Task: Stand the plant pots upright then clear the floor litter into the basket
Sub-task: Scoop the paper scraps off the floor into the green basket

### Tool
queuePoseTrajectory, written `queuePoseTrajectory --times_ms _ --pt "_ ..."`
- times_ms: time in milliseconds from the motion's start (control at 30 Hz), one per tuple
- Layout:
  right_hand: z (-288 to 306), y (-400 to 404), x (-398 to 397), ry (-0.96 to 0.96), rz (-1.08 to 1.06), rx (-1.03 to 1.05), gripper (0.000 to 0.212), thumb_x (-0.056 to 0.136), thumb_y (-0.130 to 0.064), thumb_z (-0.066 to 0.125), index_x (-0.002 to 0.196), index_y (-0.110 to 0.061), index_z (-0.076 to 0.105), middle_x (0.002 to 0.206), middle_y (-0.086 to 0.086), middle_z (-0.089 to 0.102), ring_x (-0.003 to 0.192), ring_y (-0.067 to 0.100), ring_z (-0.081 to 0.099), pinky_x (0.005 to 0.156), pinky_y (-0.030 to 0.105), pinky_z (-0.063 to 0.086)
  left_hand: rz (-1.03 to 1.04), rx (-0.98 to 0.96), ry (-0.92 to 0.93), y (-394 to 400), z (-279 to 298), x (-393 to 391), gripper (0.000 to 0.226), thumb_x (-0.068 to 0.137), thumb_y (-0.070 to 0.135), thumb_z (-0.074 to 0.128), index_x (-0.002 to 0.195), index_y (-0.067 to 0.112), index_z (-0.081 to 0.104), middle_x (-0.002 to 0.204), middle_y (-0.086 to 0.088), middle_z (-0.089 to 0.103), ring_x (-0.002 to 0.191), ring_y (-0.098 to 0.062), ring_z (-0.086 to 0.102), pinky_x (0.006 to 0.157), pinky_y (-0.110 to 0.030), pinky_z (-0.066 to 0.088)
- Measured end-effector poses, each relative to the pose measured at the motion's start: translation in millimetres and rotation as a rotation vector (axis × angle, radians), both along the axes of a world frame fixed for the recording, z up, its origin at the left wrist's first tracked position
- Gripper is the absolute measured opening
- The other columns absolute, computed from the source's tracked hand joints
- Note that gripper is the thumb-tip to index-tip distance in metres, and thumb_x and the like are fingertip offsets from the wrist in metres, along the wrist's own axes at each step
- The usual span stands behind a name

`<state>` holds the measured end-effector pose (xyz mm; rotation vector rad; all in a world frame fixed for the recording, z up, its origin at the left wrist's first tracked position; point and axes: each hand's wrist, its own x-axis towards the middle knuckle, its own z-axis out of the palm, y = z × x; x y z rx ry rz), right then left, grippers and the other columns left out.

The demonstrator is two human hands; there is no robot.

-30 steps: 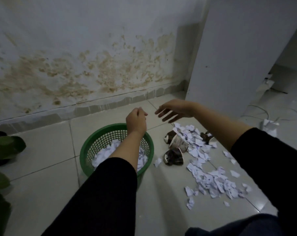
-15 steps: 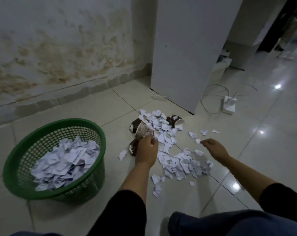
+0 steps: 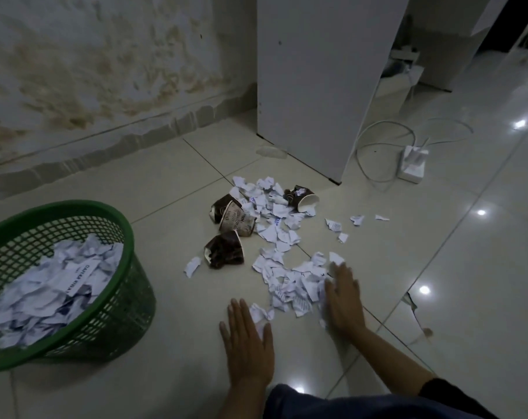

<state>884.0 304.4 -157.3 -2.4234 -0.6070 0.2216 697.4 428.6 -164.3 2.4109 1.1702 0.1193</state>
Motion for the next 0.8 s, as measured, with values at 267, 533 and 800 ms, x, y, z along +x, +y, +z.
queuePoseTrajectory --times_ms 267,533,800 --pt "11 33 -16 0.154 0.143 0.459 0.038 0.097 -0.034 0.045 0.129 -0.019 0.057 0.139 0.000 0.055 0.134 0.011 0.046 0.115 0.031 0.034 0.037 -0.078 0.055 11 11 43 0.084 0.071 0.062 -0.017 0.138 0.015 -0.032 0.159 -0.009 -0.015 0.143 -0.011 -0.022 0.114 -0.035 -0.019" --pt "25 28 64 0.036 -0.166 0.261 0.040 0.089 -0.013 0.059 0.129 -0.011 0.053 0.138 0.011 0.049 0.125 0.023 0.046 0.107 0.033 0.034 -0.038 -0.142 -0.209 14 19 54 0.087 0.086 0.066 0.024 0.151 0.023 -0.014 0.155 0.013 -0.015 0.141 -0.001 -0.016 0.118 -0.031 -0.013" --pt "31 61 68 -0.107 -0.159 0.240 0.026 0.087 -0.015 0.060 0.112 -0.022 0.062 0.116 0.003 0.059 0.110 0.022 0.053 0.092 0.035 0.040 -0.034 -0.228 -0.435 38 13 65 0.083 0.082 0.076 0.016 0.149 0.026 0.024 0.149 0.015 0.028 0.136 0.001 0.023 0.113 -0.018 0.014"
